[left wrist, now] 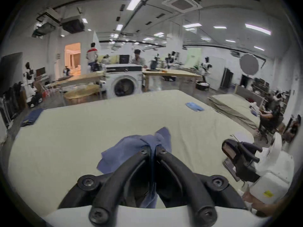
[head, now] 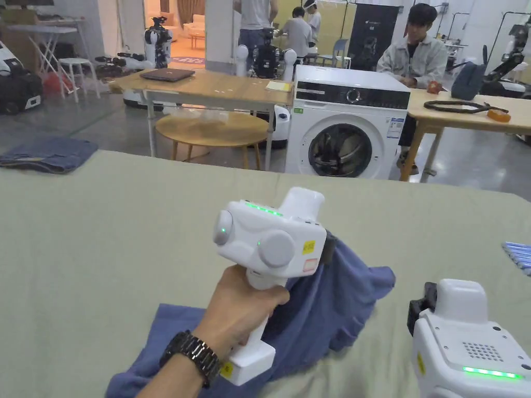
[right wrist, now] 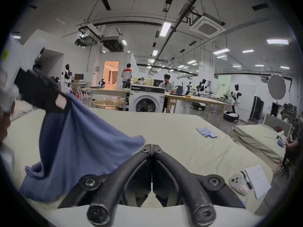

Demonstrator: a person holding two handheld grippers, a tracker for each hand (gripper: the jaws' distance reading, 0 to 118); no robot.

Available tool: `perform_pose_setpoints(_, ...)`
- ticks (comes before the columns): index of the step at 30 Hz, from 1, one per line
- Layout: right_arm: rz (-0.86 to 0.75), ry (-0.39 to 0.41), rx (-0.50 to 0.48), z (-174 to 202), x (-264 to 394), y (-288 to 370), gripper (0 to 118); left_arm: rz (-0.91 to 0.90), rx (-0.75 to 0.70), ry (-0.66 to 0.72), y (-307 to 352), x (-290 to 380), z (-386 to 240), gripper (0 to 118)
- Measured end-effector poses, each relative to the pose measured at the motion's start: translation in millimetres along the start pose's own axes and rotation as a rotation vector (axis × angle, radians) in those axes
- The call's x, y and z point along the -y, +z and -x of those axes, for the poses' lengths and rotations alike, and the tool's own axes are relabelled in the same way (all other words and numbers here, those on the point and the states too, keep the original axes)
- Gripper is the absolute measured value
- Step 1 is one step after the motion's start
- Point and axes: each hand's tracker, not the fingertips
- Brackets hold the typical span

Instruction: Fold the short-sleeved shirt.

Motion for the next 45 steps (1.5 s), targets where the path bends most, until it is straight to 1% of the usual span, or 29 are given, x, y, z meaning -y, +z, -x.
perform_pose_setpoints(3, 0.028, -0.003, 0.027, -12, 5, 4, 0, 0.093, 0.050, 0.013, -33, 30, -22, 0)
perform_pose_setpoints(4, 0.038, -0.006, 0.031, -16, 7, 5, 0, 0.111, 0.074, 0.025, -41, 41, -25, 2)
perform_pose_setpoints(5, 0.048, -0.005, 0.038, -18, 10, 5, 0, 0.118, 0.082, 0.031, -49, 53, -27, 9)
perform_pose_setpoints(6, 0.056, -0.005, 0.043, -20, 12, 5, 0, 0.127, 0.087, 0.044, -52, 60, -28, 13)
perform_pose_setpoints(7, 0.064, -0.006, 0.043, -21, 13, 4, 0, 0.128, 0.083, 0.051, -54, 67, -30, 24)
perform_pose_setpoints(8, 0.074, -0.009, 0.041, -21, 14, 4, 0, 0.133, 0.082, 0.056, -54, 72, -31, 44)
perform_pose_setpoints(9, 0.082, -0.011, 0.037, -21, 15, 4, 0, 0.136, 0.091, 0.071, -49, 74, -30, 44)
perform_pose_setpoints(11, 0.088, -0.018, 0.026, -21, 16, 2, 0, 0.123, 0.086, 0.107, -39, 77, -24, 64)
perform_pose_setpoints(13, 0.083, -0.027, 0.010, -18, 13, 4, 0, 0.070, 0.081, 0.138, -22, 78, -16, 62)
perform_pose_setpoints(15, 0.072, -0.032, -0.002, -13, 11, 4, 0, 0.041, 0.058, 0.141, -2, 80, -8, 71)
perform_pose_setpoints(18, 0.048, -0.039, -0.028, -2, 4, 7, 0, -0.037, -0.022, 0.150, 32, 91, 9, 71)
perform_pose_setpoints(19, 0.041, -0.044, -0.037, 3, 3, 9, 0, -0.066, -0.054, 0.156, 43, 95, 14, 69)
perform_pose_setpoints(20, 0.032, -0.049, -0.052, 7, 1, 10, 0, -0.087, -0.094, 0.152, 55, 101, 19, 54)
perform_pose_setpoints(22, 0.024, -0.048, -0.070, 15, -3, 12, 0, -0.125, -0.203, 0.137, 84, 108, 17, 13)
perform_pose_setpoints(23, 0.019, -0.047, -0.076, 19, -2, 11, 0, -0.130, -0.257, 0.123, 92, 113, 21, 4)
perform_pose_setpoints(25, 0.009, -0.046, -0.105, 25, -5, 12, 0, -0.133, -0.313, 0.118, 102, 125, 32, 0)
perform_pose_setpoints(26, 0.006, -0.043, -0.107, 29, -5, 13, 0, -0.130, -0.320, 0.127, 109, 130, 38, 0)
perform_pose_setpoints(28, 0.002, -0.042, -0.125, 34, -5, 11, 0, -0.137, -0.385, 0.166, 120, 137, 49, 0)
perform_pose_setpoints(32, 0.016, -0.042, -0.144, 41, -6, 6, 0, -0.096, -0.423, 0.235, 127, 137, 86, 0)
perform_pose_setpoints(33, 0.020, -0.045, -0.150, 41, -6, 5, 0, -0.044, -0.407, 0.278, 122, 136, 103, 0)
perform_pose_setpoints(35, 0.027, -0.038, -0.153, 43, -6, 2, 0, -0.009, -0.395, 0.343, 115, 133, 129, 0)
perform_pose_setpoints(36, 0.030, -0.036, -0.155, 43, -6, 0, 0, 0.007, -0.391, 0.358, 110, 131, 142, 0)
perform_pose_setpoints(38, 0.037, -0.033, -0.159, 42, -6, -3, 0, 0.108, -0.390, 0.368, 87, 125, 175, 0)
perform_pose_setpoints(39, 0.039, -0.031, -0.159, 42, -5, -4, 0, 0.129, -0.383, 0.372, 78, 123, 186, 0)
perform_pose_setpoints(40, 0.040, -0.027, -0.158, 41, -4, -6, 0, 0.177, -0.346, 0.391, 66, 121, 201, 0)
perform_pose_setpoints(42, 0.045, -0.022, -0.155, 39, -3, -8, 0, 0.214, -0.361, 0.424, 51, 115, 212, 0)
perform_pose_setpoints(43, 0.048, -0.021, -0.150, 37, -2, -9, 0, 0.249, -0.345, 0.436, 40, 114, 223, 11)
perform_pose_setpoints(44, 0.051, -0.021, -0.147, 35, -1, -10, 0, 0.285, -0.336, 0.452, 28, 114, 233, 41)
perform_pose_setpoints(45, 0.056, -0.021, -0.145, 33, -1, -12, 0, 0.312, -0.341, 0.462, 9, 121, 250, 54)
